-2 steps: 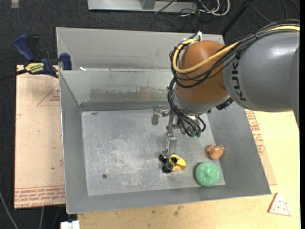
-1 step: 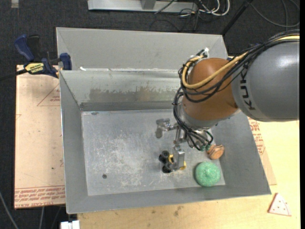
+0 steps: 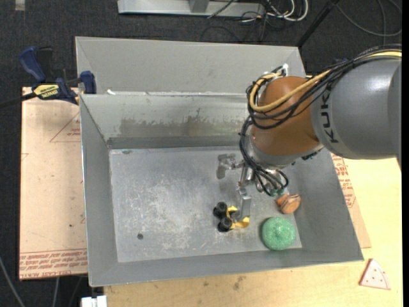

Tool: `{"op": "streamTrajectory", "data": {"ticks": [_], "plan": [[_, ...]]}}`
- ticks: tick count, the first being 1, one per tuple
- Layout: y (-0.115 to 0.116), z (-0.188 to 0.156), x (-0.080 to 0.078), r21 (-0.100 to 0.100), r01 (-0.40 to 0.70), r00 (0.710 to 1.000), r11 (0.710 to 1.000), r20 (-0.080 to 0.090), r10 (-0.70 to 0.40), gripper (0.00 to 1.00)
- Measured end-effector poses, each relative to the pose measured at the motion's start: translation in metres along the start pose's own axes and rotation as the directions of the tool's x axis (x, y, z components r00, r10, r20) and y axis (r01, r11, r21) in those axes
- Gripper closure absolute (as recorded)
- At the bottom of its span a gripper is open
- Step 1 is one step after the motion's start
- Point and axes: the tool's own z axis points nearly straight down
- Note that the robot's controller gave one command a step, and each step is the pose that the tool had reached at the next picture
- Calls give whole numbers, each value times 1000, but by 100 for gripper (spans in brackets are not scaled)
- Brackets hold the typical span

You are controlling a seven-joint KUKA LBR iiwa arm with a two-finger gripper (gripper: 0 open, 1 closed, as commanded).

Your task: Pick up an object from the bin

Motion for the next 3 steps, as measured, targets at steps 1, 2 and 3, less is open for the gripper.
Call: {"op": "streamTrajectory", "data": {"ticks": [1,2,3], "plan": [[-5,23,2,1,10,1000,1000,2,-10,0],[-24,41,25,1,18,1000,1000,-1,-18,100],[-24,41,25,1,17,1000,1000,-1,-17,100]]}}
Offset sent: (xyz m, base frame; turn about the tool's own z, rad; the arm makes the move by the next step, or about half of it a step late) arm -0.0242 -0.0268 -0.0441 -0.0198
